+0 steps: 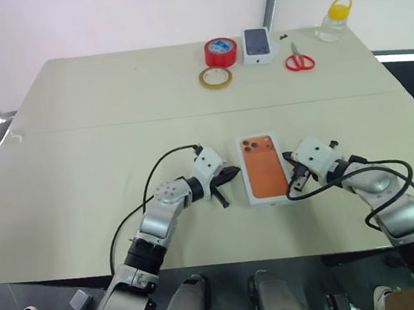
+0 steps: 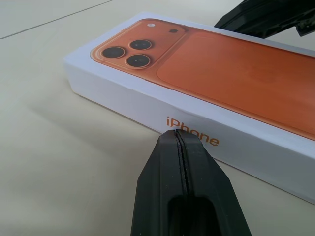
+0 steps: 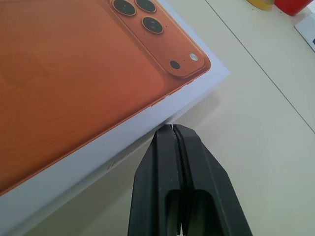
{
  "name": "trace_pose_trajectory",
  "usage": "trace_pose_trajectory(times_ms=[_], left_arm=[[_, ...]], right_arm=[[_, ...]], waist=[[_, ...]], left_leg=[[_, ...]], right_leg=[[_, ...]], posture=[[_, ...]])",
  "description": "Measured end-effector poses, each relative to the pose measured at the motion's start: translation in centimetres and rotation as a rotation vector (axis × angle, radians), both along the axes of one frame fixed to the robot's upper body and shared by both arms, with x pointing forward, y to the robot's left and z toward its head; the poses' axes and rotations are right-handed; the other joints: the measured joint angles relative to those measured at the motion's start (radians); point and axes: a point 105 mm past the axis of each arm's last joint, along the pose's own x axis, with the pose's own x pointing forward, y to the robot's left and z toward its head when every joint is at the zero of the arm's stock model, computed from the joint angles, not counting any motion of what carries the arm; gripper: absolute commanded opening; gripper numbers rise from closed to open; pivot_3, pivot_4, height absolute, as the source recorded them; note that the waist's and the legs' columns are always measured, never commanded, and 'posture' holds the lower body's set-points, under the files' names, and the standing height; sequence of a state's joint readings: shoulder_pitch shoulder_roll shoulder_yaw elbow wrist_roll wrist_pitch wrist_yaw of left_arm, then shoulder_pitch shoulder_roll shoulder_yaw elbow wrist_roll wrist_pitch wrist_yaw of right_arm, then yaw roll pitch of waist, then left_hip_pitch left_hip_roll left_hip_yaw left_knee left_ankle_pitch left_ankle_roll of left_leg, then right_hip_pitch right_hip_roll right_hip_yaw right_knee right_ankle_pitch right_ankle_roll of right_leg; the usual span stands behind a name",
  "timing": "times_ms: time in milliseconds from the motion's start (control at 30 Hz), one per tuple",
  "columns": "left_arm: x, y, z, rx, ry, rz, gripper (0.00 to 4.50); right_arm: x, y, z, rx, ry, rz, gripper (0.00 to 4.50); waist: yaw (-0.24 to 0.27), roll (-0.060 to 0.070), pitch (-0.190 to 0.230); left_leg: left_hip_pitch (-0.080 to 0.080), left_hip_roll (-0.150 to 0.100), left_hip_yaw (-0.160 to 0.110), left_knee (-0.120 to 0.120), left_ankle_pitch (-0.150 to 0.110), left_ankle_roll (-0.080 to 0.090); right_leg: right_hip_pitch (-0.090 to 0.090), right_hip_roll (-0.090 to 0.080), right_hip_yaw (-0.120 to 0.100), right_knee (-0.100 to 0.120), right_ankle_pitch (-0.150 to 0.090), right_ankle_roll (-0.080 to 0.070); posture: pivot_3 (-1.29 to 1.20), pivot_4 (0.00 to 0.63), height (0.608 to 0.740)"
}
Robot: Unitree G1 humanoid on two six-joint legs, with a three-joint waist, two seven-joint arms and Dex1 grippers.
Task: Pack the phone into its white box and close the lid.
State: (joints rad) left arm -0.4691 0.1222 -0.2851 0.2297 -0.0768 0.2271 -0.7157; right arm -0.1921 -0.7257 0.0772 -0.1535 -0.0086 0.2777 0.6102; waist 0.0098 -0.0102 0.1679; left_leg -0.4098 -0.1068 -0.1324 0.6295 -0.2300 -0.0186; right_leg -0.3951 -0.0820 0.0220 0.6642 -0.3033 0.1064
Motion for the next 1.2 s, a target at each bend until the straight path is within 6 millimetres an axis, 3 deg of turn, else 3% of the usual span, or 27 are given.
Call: trace_pose_trajectory(times_ms=[167,267,433,533,600,733,900,1000,1067,1133,1200], left_arm=[[0.0,0.4,-0.2,0.008,0.001,0.008,0.00],[0.7,1.2,0.4,-0.028,0.001,0.045,0.00],[2.9,1.5,5.6,-0.179,-0.076,0.094,0.00],[3.0,0.0,7.0,-0.213,-0.099,0.058,0.00],[2.8,-1.0,6.2,-0.208,-0.071,0.037,0.00],[2.9,-1.9,1.9,-0.038,-0.015,0.037,0.00],[3.2,-2.0,1.6,0.033,-0.061,0.033,0.00],[3.1,-1.7,1.5,0.013,-0.027,0.027,0.91],[3.0,-0.5,1.6,-0.030,0.007,0.038,1.43],[2.4,1.6,2.2,-0.066,0.001,0.042,2.42],[2.5,3.5,3.1,-0.071,-0.020,0.062,3.44]], right_arm=[[-0.1,0.1,-0.1,-0.007,0.010,0.010,0.04],[0.4,-0.1,0.8,0.018,-0.006,0.006,0.04],[1.4,-0.2,4.9,0.134,-0.091,0.034,0.04],[1.2,1.5,5.1,0.241,-0.067,0.090,0.04],[0.8,2.4,4.4,0.234,-0.036,0.127,0.04],[-0.7,2.4,0.5,0.121,0.102,0.142,0.04],[-1.2,1.8,-0.3,0.038,0.120,0.123,0.04],[-1.2,2.0,-0.2,0.083,0.136,0.105,0.94],[-1.0,2.2,0.2,0.206,0.178,0.076,1.46],[-0.8,3.7,1.1,0.352,0.191,0.123,2.48],[-0.6,3.7,2.2,0.390,0.169,0.141,3.49]], waist=[[-0.001,0.000,0.000],[-0.002,0.000,0.000],[0.002,-0.001,0.000],[0.002,-0.001,0.000],[0.003,-0.001,0.000],[0.002,-0.001,0.000],[0.002,-0.005,-0.009],[0.000,-0.006,-0.010],[-0.003,-0.007,-0.010],[-0.020,-0.005,-0.008],[-0.023,-0.004,-0.008]], left_leg=[[0.000,0.000,0.000,0.000,0.000,0.000],[0.000,0.000,0.000,0.000,0.000,-0.001],[0.000,0.000,0.000,0.001,0.002,-0.003],[0.000,0.000,0.000,0.001,0.002,-0.004],[0.000,0.000,0.000,0.001,0.002,-0.004],[0.000,-0.001,0.000,0.001,0.002,-0.003],[0.006,0.000,0.000,0.001,-0.001,0.002],[0.006,0.000,0.000,0.001,-0.001,0.002],[0.005,0.001,-0.001,0.001,-0.001,0.002],[0.001,0.001,-0.001,0.001,0.000,0.000],[0.001,0.001,-0.001,0.001,0.000,-0.001]], right_leg=[[0.000,0.000,0.000,0.000,0.000,0.000],[0.000,0.000,0.000,0.000,0.000,0.000],[0.001,0.000,0.000,0.000,0.000,0.000],[0.001,0.000,0.000,0.000,0.000,0.000],[0.001,0.000,-0.001,0.000,0.000,0.000],[0.001,0.000,-0.001,0.000,0.000,0.000],[0.007,0.000,-0.001,-0.001,-0.001,0.001],[0.007,0.000,-0.001,-0.001,-0.001,0.001],[0.006,0.000,0.000,0.000,-0.001,0.001],[0.000,0.000,0.001,0.002,0.000,0.001],[-0.001,0.000,0.000,0.002,0.000,0.000]], posture=[[0.00,0.150,0.740],[0.00,0.150,0.740],[0.00,0.150,0.740],[0.00,0.150,0.740],[0.00,0.150,0.740],[0.00,0.150,0.740],[0.00,0.150,0.740],[0.00,0.150,0.740],[0.00,0.150,0.740],[0.00,0.150,0.740],[0.00,0.150,0.740]])
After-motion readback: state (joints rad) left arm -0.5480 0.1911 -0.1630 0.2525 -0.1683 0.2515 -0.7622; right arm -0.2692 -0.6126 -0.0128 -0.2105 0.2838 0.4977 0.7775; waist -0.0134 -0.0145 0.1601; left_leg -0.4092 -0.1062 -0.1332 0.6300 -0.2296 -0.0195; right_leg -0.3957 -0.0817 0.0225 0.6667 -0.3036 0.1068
